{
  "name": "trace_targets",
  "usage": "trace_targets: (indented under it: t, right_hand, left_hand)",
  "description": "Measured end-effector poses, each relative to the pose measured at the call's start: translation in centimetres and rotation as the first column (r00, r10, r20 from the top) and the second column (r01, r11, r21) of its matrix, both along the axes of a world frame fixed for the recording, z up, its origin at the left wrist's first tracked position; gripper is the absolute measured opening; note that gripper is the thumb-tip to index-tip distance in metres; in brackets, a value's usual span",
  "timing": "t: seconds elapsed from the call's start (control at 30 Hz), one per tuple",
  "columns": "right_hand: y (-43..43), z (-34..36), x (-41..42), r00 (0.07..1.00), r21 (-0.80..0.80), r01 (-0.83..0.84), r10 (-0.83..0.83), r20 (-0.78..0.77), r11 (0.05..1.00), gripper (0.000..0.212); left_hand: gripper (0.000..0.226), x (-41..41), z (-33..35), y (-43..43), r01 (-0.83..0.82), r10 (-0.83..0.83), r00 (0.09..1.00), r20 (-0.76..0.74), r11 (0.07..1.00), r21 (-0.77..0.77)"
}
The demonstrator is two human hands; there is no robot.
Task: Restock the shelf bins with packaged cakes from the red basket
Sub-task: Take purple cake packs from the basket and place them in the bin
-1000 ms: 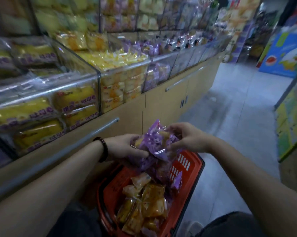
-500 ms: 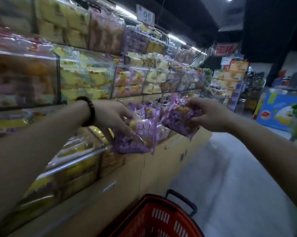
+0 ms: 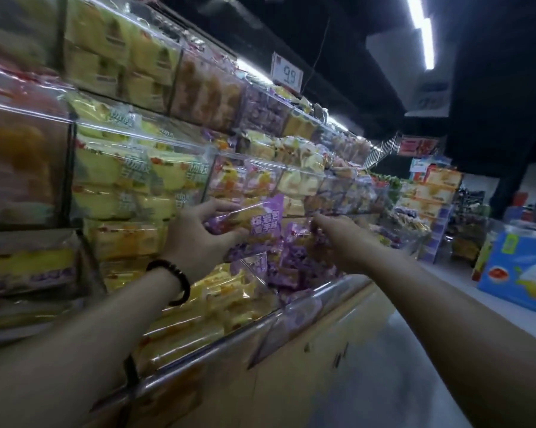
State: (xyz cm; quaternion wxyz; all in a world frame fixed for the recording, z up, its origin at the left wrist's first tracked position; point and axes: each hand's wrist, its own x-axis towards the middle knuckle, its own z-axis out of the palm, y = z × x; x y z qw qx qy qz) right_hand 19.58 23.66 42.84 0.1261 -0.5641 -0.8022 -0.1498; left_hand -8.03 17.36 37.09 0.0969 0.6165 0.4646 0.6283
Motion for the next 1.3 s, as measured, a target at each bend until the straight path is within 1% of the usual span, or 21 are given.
trace_targets:
  t: [0.1, 0.17, 0.23, 0.37, 0.5, 0.57, 0.63, 0.7, 0.73, 0.77, 0.8, 0.83, 0.87, 0.9, 0.97, 1.0, 1.07, 1.1, 1.17, 1.23, 1.3]
  right_hand:
    - [3.5, -1.7, -1.0, 0.998, 0.017, -0.048, 0.048, -0.029, 0.999, 0.036]
    - [5.2, -3.1, -1.3, 0.999, 0.006, -0.032, 0.031, 0.025, 0.999, 0.030]
    - [6.4, -4.1, -1.3, 0.997, -0.018, 0.012, -0.011, 0.073, 1.000, 0.027]
    - [8.1, -6.4, -1.5, 0.995, -0.056, 0.030, -0.025, 0.094, 0.998, 0.038]
    - [9.0, -8.2, -2.3, 0.999, -0.012, 0.034, -0.034, 0.001, 0.999, 0.029]
    - [9.3, -8.5, -2.6, 0.998, -0.036, 0.047, -0.048, -0.034, 0.998, 0.030]
    - [9.2, -8.2, -2.6, 0.993, -0.091, 0.046, -0.055, -0.101, 0.995, 0.041]
    - [9.1, -7.0, -2.4, 0.984, -0.081, 0.014, -0.028, -0.174, 0.997, 0.054]
    - [8.5, -6.1, -2.5, 0.970, -0.042, -0.034, 0.022, -0.244, 0.999, 0.056]
    - [7.7, -5.0, -2.5, 0.929, 0.005, -0.109, 0.104, -0.355, 0.994, 0.057]
    - [6.6, -3.8, -2.6, 0.864, 0.043, -0.205, 0.202, -0.461, 0.978, 0.060]
    - [5.3, -2.5, -2.9, 0.799, 0.066, -0.318, 0.305, -0.517, 0.946, 0.065]
    - [3.8, -1.4, -3.3, 0.767, 0.060, -0.418, 0.387, -0.511, 0.907, 0.070]
    - [2.4, -0.4, -3.9, 0.774, 0.038, -0.482, 0.445, -0.451, 0.875, 0.075]
    - [0.5, 0.7, -5.4, 0.822, 0.004, -0.531, 0.517, -0.237, 0.847, 0.077]
    - [0.0, 1.0, -6.1, 0.836, 0.006, -0.538, 0.534, -0.127, 0.843, 0.071]
    - [-0.3, 1.3, -6.9, 0.844, 0.009, -0.536, 0.536, 0.023, 0.844, 0.046]
    - [-0.3, 1.5, -6.8, 0.854, 0.010, -0.519, 0.518, 0.044, 0.855, 0.037]
    - [-0.1, 2.0, -5.9, 0.889, 0.039, -0.458, 0.458, 0.015, 0.888, 0.032]
    - [0.4, 2.1, -4.5, 0.925, 0.072, -0.378, 0.381, -0.022, 0.923, 0.033]
    - [0.9, 1.6, -3.5, 0.953, 0.043, -0.299, 0.301, -0.039, 0.953, 0.034]
  left_hand:
    - [0.037, 0.4, -0.3, 0.7, 0.004, -0.004, 1.000, -0.007, 1.000, 0.011]
    - [0.037, 0.3, -0.8, 1.1, 0.015, -0.015, 1.000, -0.009, 1.000, -0.008]
    - [0.036, 0.1, -1.5, 1.6, 0.001, -0.003, 0.999, -0.047, 0.999, -0.037]
    - [0.037, 0.1, -2.2, 2.4, -0.014, 0.003, 0.992, -0.127, 0.996, -0.084]
    - [0.040, 0.1, -2.4, 2.8, -0.010, -0.004, 0.991, -0.136, 0.994, -0.105]
    - [0.042, 0.1, -2.4, 2.8, -0.028, 0.012, 0.989, -0.145, 0.994, -0.109]
    - [0.044, 0.1, -2.4, 2.7, -0.033, 0.017, 0.991, -0.134, 0.993, -0.114]
    - [0.046, 0.2, -2.3, 2.6, -0.050, 0.034, 0.989, -0.142, 0.992, -0.112]
    - [0.046, 0.3, -2.2, 2.5, -0.061, 0.043, 0.988, -0.150, 0.992, -0.114]
    - [0.047, 0.3, -2.2, 2.5, -0.071, 0.052, 0.986, -0.161, 0.991, -0.114]
    - [0.047, 0.3, -2.1, 2.4, -0.077, 0.058, 0.983, -0.173, 0.991, -0.108]
    - [0.048, 0.3, -2.1, 2.4, -0.080, 0.059, 0.981, -0.187, 0.991, -0.103]
    - [0.048, 0.3, -2.1, 2.2, -0.071, 0.050, 0.979, -0.197, 0.993, -0.098]
    - [0.048, 0.3, -2.0, 2.0, -0.055, 0.035, 0.978, -0.204, 0.994, -0.094]
    - [0.047, 0.5, -1.9, 1.5, -0.020, 0.002, 0.976, -0.218, 0.996, -0.083]
    - [0.050, 0.6, -1.7, 1.3, -0.001, -0.015, 0.975, -0.223, 0.997, -0.073]
    - [0.057, 0.7, -1.5, 1.0, 0.076, -0.087, 0.977, -0.193, 0.995, -0.062]
    - [0.060, 0.8, -1.4, 0.9, 0.127, -0.137, 0.978, -0.157, 0.989, -0.069]
    - [0.060, 0.8, -1.2, 0.8, 0.178, -0.185, 0.980, -0.076, 0.980, -0.086]
    - [0.046, 0.7, -1.2, 0.9, 0.162, -0.166, 0.986, -0.022, 0.981, -0.107]
    - [0.023, 0.7, -1.3, 1.2, 0.116, -0.124, 0.991, -0.045, 0.983, -0.139]
